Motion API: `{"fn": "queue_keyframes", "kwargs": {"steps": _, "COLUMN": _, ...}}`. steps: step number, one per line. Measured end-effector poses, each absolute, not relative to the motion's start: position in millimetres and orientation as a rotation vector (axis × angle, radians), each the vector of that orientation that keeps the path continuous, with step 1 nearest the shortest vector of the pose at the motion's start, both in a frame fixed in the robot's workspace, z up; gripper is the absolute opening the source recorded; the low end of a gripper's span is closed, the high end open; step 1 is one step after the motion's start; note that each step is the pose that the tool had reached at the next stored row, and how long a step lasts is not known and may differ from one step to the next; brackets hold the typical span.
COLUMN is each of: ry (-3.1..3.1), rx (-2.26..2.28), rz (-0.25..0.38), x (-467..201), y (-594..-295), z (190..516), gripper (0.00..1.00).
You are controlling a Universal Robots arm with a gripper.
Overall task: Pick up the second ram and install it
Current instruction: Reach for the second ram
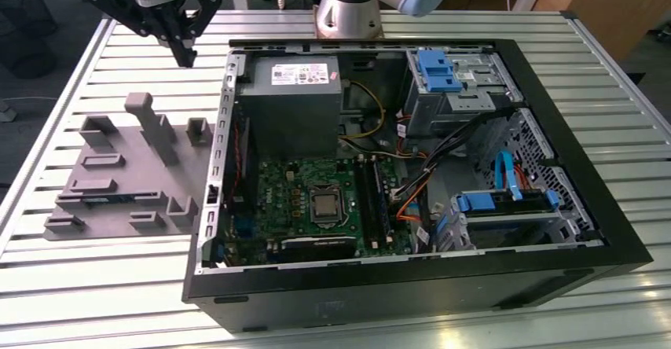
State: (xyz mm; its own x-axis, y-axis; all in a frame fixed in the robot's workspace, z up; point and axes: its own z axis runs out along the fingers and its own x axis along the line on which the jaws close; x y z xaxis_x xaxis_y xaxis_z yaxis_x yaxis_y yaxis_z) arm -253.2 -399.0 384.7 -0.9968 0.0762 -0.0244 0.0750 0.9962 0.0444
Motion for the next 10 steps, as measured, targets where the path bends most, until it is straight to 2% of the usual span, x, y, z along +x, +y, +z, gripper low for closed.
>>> {"fn": "queue_keyframes", "kwargs": {"steps": 10, "ry": 3.112, "rx": 0.118, "rz": 0.068, "x": -260.5, "y": -398.9, "z": 384.3, "gripper": 0.11}}
